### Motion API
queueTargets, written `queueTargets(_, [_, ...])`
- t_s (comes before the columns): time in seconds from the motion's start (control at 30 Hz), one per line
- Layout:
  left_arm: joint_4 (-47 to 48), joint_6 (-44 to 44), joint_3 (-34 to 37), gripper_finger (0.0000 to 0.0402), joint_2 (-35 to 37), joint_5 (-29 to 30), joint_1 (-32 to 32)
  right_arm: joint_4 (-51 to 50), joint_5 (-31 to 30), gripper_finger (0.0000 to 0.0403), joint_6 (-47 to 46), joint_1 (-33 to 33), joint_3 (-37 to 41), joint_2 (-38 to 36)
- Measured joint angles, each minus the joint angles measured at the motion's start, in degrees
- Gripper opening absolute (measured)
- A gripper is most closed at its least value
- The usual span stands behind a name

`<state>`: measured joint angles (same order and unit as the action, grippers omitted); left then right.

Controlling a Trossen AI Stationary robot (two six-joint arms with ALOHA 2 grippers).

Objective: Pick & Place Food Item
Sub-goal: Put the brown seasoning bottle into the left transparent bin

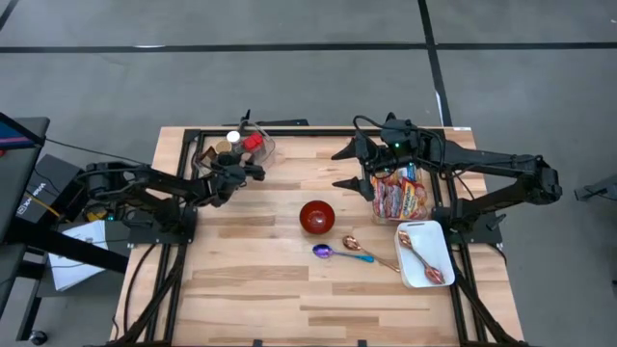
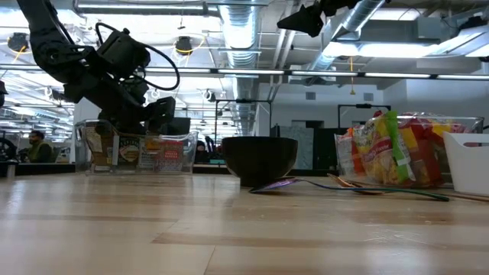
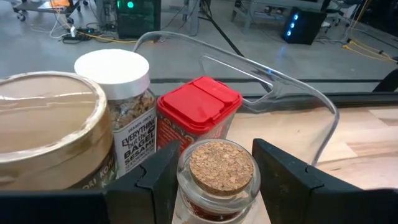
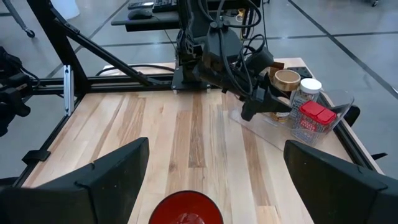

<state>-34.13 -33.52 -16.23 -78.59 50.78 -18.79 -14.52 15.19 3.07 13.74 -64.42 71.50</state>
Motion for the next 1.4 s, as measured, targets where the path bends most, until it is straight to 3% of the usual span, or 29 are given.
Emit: queueTargets(1.4, [2.4,-1.5,0.0,0.0173,0.0,-2.7,-1.2,0.0,0.0,0.0366,0.0,0.0,0.0,0.0])
